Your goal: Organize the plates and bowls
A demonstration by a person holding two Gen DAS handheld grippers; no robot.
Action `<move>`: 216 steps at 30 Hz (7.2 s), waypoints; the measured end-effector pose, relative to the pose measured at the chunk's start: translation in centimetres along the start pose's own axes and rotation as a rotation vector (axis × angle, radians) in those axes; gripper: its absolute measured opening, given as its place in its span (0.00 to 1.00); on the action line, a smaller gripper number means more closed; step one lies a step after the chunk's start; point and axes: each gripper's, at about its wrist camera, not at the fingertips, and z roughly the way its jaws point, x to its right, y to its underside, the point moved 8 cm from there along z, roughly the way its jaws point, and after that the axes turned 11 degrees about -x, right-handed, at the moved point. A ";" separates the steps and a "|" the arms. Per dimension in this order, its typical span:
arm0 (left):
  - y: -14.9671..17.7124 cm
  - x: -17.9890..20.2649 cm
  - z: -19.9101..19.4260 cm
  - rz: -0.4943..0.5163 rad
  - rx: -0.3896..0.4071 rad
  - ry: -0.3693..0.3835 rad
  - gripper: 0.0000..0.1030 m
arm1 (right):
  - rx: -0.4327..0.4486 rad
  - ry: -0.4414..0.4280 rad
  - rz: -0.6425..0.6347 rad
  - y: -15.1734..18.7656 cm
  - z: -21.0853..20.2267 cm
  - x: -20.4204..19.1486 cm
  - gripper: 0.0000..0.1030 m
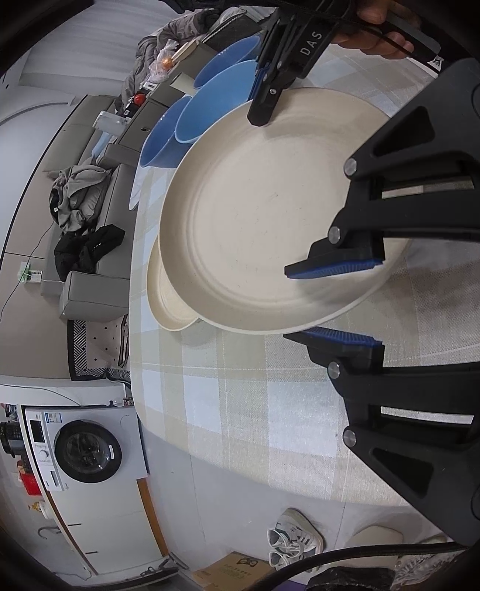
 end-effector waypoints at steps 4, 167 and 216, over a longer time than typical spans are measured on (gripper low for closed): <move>0.0 0.6 1.2 0.020 -0.013 0.009 0.21 | 0.002 0.015 0.025 0.5 0.4 1.0 0.14; -19.8 -5.2 7.5 -0.223 -0.031 -0.020 0.99 | -0.150 -0.144 -0.113 -19.0 7.9 5.2 0.96; -18.1 -3.8 22.0 -0.137 -0.260 -0.045 0.20 | -0.428 0.024 -0.173 -17.1 19.2 6.8 0.16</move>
